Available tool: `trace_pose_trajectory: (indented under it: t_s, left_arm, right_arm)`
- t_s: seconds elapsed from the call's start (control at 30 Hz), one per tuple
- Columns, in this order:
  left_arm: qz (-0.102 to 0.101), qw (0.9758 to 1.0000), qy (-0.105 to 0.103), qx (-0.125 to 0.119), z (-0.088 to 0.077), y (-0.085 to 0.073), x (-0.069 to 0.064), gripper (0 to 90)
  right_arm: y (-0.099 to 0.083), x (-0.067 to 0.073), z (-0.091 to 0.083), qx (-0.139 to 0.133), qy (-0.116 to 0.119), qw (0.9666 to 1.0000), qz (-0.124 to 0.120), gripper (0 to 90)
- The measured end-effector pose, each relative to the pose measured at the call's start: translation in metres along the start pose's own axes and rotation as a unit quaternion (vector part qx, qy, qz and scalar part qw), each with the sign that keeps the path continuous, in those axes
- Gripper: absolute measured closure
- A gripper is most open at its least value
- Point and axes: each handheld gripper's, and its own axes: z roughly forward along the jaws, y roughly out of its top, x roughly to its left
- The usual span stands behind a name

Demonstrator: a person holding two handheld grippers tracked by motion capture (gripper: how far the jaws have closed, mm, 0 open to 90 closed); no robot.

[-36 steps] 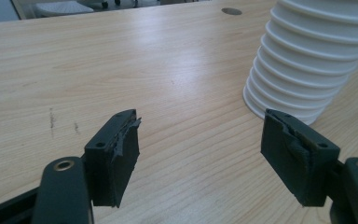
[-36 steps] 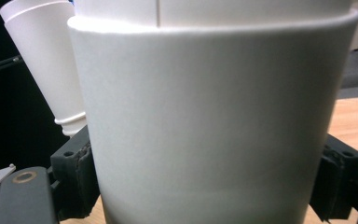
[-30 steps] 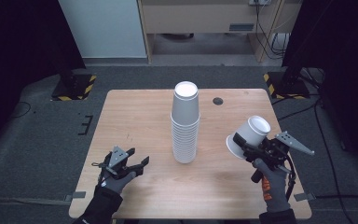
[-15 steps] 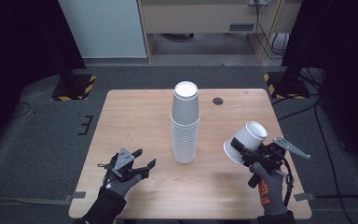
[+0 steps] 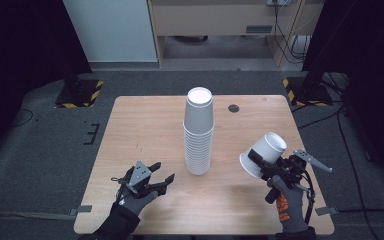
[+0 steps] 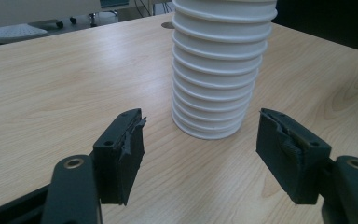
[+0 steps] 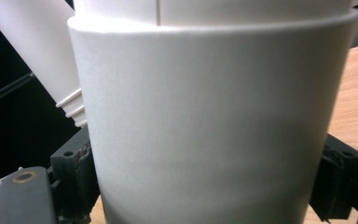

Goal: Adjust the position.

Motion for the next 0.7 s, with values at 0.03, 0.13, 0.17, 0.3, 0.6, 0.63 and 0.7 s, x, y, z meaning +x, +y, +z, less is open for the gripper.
trace_pose_trajectory:
  t_s: [0.03,0.13,0.17,0.3,0.6,0.63,0.7]
  left_arm:
    - [0.000,1.0000,-0.001,0.000,0.000,0.000,-0.001,31.5]
    - [0.001,1.0000,-0.003,-0.005,0.001,0.001,-0.004,32.4]
    - [0.002,1.0000,-0.003,-0.006,0.001,0.002,-0.005,32.9]
    - [0.005,0.9999,-0.009,-0.009,0.003,0.003,-0.010,34.1]
    - [0.013,0.9996,-0.023,-0.013,0.008,0.006,-0.025,37.5]
    - [0.013,0.9995,-0.025,-0.013,0.009,0.007,-0.027,37.8]
    - [0.015,0.9994,-0.028,-0.014,0.011,0.007,-0.029,38.7]
  right_arm:
    - [0.000,0.000,0.000,-0.001,0.001,1.0000,0.004,15.3]
    - [-0.002,-0.001,0.000,-0.002,0.002,0.9999,0.012,15.3]
    - [-0.003,-0.001,0.000,-0.003,0.004,0.9999,0.014,15.3]
    - [-0.007,-0.003,0.001,0.002,0.004,0.9997,0.025,15.3]
    - [-0.011,-0.006,0.002,0.005,0.009,0.9992,0.038,15.3]
    - [-0.011,-0.006,0.002,0.005,0.010,0.9991,0.041,15.3]
    - [-0.010,-0.007,0.001,0.004,0.009,0.9991,0.041,15.3]
